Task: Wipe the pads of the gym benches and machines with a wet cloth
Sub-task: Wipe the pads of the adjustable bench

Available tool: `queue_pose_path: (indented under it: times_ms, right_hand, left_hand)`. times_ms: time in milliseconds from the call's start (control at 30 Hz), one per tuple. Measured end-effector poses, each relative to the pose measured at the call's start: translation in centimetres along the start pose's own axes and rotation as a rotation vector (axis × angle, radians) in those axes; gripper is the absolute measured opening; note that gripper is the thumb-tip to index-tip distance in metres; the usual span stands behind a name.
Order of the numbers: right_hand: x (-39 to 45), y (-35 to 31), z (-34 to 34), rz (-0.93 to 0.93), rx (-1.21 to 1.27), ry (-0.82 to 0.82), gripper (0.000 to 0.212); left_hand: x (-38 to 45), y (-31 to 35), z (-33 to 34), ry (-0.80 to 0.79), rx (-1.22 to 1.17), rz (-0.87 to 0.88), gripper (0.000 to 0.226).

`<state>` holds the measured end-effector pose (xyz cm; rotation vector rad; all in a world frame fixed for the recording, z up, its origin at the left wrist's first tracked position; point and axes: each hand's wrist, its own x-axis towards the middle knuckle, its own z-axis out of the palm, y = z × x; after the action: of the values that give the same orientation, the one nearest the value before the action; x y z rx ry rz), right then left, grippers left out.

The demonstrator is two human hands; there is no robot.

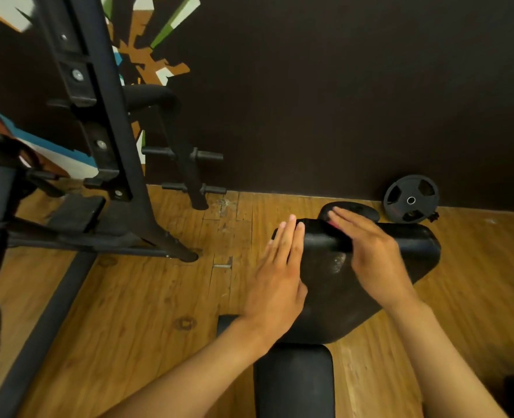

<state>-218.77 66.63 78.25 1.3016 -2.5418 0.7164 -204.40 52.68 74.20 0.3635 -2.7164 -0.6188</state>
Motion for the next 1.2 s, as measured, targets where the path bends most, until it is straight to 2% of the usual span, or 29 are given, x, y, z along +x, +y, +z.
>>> queue_pose_path:
  times_ms: [133,233,333,433,500,633,700,833,967,1067,1200]
  right_hand:
    - [-1.0,3.7,-2.9,0.19,0.086,0.111,0.053]
    - [0.3,0.7,-1.4,0.057,0.071,0.033,0.046]
    - [2.1,-3.3,1.5,-0.1,0.073,-0.091,0.055]
    - [2.9,-3.9,1.6,-0.203,0.067,-0.162,0.059]
    - [2.1,-2.2,-0.1,-0.207,0.026,-0.205,0.065]
    - [0.4,0.0,-1.9,-0.132,-0.01,-0.145,0.064]
    - [1.2,-1.5,-0.4,-0.189,0.033,-0.133,0.065]
    - [3.3,-4.7,2.1,-0.34,0.051,-0.215,0.059]
    - [2.6,-2.0,-0.6,-0.361,0.031,-0.328,0.069]
    - [1.9,-0.6,-1.6,-0.313,0.037,-0.271,0.068]
    - [3.1,-2.4,0.9,-0.336,0.04,-0.207,0.065]
  left_hand:
    - [-0.5,-0.4,-0.1,0.013,-0.047,-0.038,0.098]
    - [-0.8,-0.9,-0.1,-0.008,-0.097,-0.045,0.095]
    - [-0.8,-1.4,-0.4,-0.027,-0.143,-0.034,0.095]
    - [-1.0,-2.7,-0.7,-0.059,-0.173,-0.032,0.094]
    - [-1.0,-3.2,-0.9,-0.088,-0.215,-0.031,0.093]
    - [-1.0,-3.3,-1.2,-0.112,-0.274,-0.023,0.094]
    - [-1.0,-3.4,-1.2,-0.13,-0.294,-0.015,0.096]
    - [-0.8,-3.8,-1.3,-0.147,-0.368,-0.052,0.094]
    - [-0.8,-3.8,-1.2,-0.149,-0.352,-0.04,0.096]
    - [-0.9,-3.5,-1.2,-0.133,-0.295,-0.033,0.096]
    - [-0.8,-3.4,-1.2,-0.114,-0.281,-0.06,0.096]
